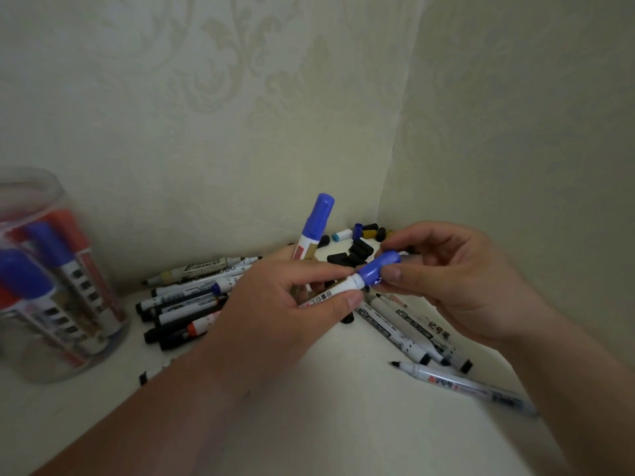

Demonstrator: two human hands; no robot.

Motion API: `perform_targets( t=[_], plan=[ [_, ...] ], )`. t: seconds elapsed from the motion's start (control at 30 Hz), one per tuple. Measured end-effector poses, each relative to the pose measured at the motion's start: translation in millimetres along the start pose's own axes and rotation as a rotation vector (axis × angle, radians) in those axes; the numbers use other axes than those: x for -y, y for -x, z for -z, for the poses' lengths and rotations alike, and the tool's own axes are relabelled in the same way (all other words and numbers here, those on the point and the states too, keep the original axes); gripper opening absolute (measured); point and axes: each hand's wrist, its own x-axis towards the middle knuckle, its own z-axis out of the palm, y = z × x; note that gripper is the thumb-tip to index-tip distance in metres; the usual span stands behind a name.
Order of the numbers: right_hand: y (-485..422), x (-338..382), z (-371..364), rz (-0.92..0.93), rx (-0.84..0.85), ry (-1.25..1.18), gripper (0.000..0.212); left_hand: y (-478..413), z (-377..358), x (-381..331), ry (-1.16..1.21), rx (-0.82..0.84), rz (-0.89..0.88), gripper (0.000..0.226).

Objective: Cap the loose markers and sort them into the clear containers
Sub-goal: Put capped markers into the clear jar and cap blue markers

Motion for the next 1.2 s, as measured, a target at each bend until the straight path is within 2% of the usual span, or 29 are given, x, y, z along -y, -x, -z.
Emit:
perform_targets(
  t=[0.2,0.3,0.37,0.5,0.7,0.87,1.2],
  plan=[
    [2,3,1,-0.002,0.058,0.15,0.027,0,1,1,-0.029,-0.021,0.019,0.021],
    [1,5,3,-0.009,0.092,0.197,0.021,1,1,-1,-0.052,0.014,-0.007,0.031],
    [2,8,5,-0.019,0.13,0.21,0.019,1,2,0,-0.035,0.024,0.001,0.027],
    [7,14,12,-0.021,0.219,0.291,0.032,-1,6,-3,0.112,0.071,0.117,0.02],
    [9,17,11,0.013,0.267,0.359,0.029,-4,11,-8,0.28,0.231,0.265,0.025],
    [6,12,1,0.049,0.246,0.326,0.02,-4,12,-9,0.239,0.168,0.199,0.013],
    [8,9,-10,-0.053,0.164,0.27,0.031,-1,10,1,0.086,0.021,-0.014,0.018]
  ],
)
